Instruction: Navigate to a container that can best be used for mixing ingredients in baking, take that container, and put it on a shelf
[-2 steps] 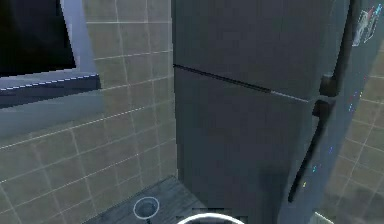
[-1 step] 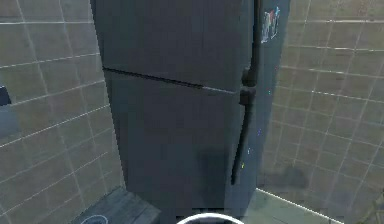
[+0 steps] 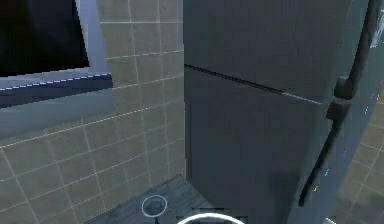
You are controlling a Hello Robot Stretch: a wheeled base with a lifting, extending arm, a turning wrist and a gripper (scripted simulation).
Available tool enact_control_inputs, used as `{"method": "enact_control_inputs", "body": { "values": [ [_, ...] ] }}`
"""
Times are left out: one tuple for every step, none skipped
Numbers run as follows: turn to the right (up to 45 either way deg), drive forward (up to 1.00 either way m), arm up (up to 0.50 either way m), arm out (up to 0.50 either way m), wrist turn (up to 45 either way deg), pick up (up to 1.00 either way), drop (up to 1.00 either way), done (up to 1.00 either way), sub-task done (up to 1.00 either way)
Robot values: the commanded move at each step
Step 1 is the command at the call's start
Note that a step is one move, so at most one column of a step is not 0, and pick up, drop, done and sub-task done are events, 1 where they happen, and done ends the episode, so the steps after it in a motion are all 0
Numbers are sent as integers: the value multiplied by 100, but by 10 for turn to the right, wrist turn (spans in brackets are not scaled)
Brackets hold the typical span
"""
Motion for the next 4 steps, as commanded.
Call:
{"method": "enact_control_inputs", "body": {
  "values": [
    [240, 0, 0, 0, 0, 0, 0, 0, 0],
    [-240, 0, 0, 0, 0, 0, 0, 0, 0],
    [150, 0, 0, 0, 0, 0, 0, 0, 0],
    [0, 40, 0, 0, 0, 0, 0, 0, 0]
  ]
}}
